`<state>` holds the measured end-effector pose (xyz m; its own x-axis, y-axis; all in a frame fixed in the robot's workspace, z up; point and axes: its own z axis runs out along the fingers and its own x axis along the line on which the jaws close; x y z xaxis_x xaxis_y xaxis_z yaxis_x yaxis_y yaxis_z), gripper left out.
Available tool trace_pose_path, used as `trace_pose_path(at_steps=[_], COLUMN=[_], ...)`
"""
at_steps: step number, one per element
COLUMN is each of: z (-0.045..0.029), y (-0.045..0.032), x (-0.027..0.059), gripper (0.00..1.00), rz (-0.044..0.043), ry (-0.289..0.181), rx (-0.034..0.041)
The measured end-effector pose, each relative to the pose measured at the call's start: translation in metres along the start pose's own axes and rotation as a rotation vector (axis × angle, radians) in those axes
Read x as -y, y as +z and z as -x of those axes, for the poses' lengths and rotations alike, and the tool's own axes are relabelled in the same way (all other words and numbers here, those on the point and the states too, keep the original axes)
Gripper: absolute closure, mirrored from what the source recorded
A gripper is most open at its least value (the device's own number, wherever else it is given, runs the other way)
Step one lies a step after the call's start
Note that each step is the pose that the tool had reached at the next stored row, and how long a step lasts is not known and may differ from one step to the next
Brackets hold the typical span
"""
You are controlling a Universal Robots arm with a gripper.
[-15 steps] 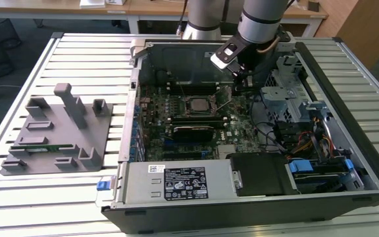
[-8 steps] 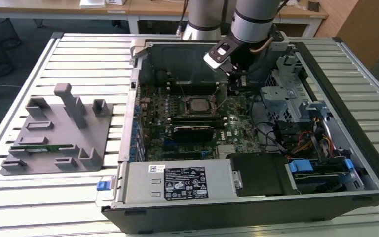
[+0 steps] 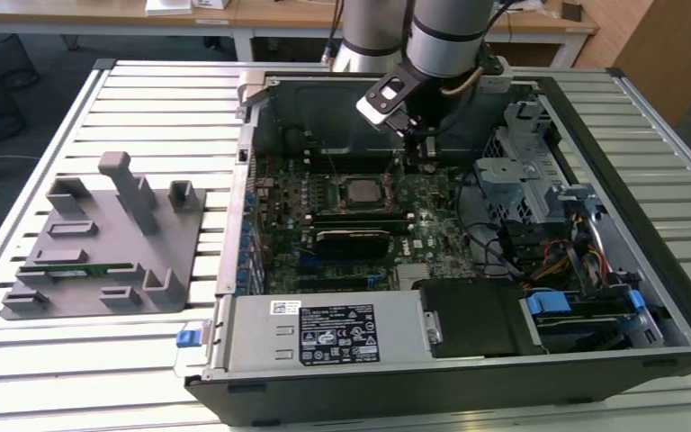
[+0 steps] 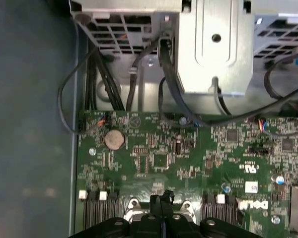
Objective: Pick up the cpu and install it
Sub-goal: 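Close the cpu cover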
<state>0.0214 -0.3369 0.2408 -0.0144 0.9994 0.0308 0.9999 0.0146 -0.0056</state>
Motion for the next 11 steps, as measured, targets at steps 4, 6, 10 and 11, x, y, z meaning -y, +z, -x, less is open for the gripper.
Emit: trace_pose_path(at_steps=[4, 6, 10, 11], z=[-0.0005, -0.0008, -0.0012, -0.0013], y=[0.0001, 0.0002, 0.0004, 0.0008], x=[0.0088, 0.0138, 0.0236, 0.0258], gripper=[0.89, 0.89, 0.89, 0.89], rz=[0.0000, 0.0000, 0.0000, 0.0001], ry=[0.000, 0.000, 0.000, 0.000], rx=[0.0000, -0.0001, 0.0000, -0.0001])
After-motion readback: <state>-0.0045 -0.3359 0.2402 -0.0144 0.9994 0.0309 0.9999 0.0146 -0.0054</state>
